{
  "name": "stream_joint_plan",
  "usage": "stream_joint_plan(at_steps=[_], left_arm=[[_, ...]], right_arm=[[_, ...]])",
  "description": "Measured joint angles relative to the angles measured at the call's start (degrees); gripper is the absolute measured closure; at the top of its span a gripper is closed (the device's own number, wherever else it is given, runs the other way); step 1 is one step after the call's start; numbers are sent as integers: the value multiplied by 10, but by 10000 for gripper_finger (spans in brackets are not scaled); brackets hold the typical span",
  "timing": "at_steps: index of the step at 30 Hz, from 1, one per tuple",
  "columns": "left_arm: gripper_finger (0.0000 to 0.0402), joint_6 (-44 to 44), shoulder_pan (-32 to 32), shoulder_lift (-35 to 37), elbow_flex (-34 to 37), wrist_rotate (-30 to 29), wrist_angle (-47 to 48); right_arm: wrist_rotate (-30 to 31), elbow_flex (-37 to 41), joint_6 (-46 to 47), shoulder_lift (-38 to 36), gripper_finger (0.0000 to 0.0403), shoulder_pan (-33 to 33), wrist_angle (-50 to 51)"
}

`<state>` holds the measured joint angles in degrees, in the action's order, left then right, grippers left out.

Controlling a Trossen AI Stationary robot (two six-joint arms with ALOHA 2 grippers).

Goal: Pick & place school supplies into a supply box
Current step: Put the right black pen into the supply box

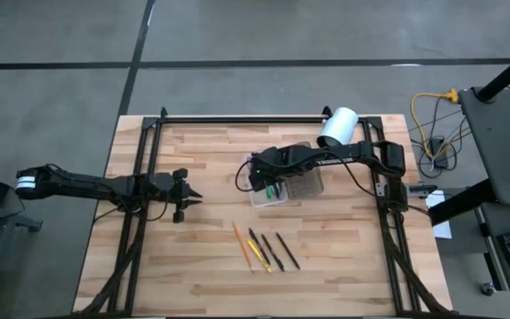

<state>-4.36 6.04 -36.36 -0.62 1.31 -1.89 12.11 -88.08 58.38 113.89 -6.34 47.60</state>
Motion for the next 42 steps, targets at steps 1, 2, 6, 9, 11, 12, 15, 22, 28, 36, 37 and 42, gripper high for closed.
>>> stream_joint_plan(at_steps=[1,2,6,9,11,12,15,22,28,36,37,42], left_arm=[[335,0,0,0,0,0,0],[335,0,0,0,0,0,0],[335,0,0,0,0,0,0],[335,0,0,0,0,0,0],[335,0,0,0,0,0,0],[335,0,0,0,0,0,0],[335,0,0,0,0,0,0],[335,0,0,0,0,0,0],[335,0,0,0,0,0,0],[335,0,0,0,0,0,0],[335,0,0,0,0,0,0],[335,0,0,0,0,0,0]], right_arm=[[-3,-1,-2,0,329,1,0],[-6,-1,-4,0,331,2,0],[-7,-4,-4,0,335,9,0],[-8,-6,-3,0,332,16,0],[-14,-6,-1,0,328,21,0],[-19,-6,2,0,326,23,0],[-23,-6,16,0,321,33,0],[-23,-7,52,0,317,65,0],[-23,-7,104,0,327,96,-3],[-23,-7,144,0,334,137,-7],[-23,-7,149,0,333,143,-8],[-41,-7,139,0,324,167,-23]])
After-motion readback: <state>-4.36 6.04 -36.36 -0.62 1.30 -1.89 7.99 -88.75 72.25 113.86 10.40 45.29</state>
